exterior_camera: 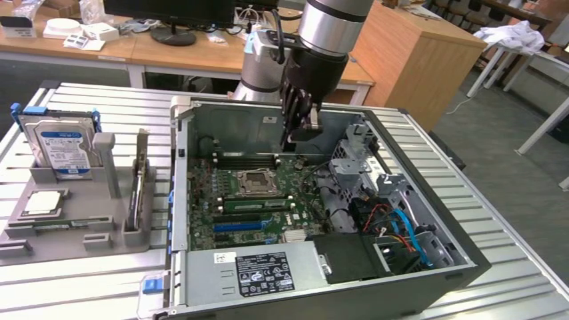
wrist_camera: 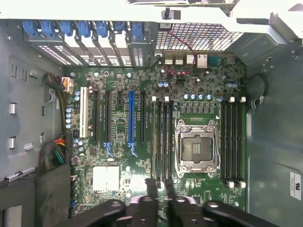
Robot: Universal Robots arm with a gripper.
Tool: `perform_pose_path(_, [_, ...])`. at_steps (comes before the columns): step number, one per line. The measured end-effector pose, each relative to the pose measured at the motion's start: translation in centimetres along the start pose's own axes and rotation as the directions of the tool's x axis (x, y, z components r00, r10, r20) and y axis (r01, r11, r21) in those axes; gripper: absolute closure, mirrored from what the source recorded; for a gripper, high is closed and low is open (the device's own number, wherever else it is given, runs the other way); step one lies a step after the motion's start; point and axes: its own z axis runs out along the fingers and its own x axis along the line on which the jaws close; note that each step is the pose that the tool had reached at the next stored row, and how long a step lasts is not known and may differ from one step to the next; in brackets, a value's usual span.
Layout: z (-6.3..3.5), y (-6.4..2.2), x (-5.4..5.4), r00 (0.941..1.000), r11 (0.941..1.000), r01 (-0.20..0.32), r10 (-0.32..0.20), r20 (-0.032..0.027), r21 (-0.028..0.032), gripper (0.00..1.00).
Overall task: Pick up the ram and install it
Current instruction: 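Press down the ram until it locks into place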
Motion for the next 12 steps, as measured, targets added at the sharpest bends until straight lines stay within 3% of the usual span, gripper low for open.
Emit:
perform_pose_path(3, [0.00, 0.00, 0.00, 1.0000, 1.0000, 0.000, 0.000, -0.0001, 0.0000, 0.89])
perform_pose_path(12, [0.00, 0.00, 0.00, 1.0000, 1.0000, 0.000, 0.000, 0.0000, 0.0000, 0.89])
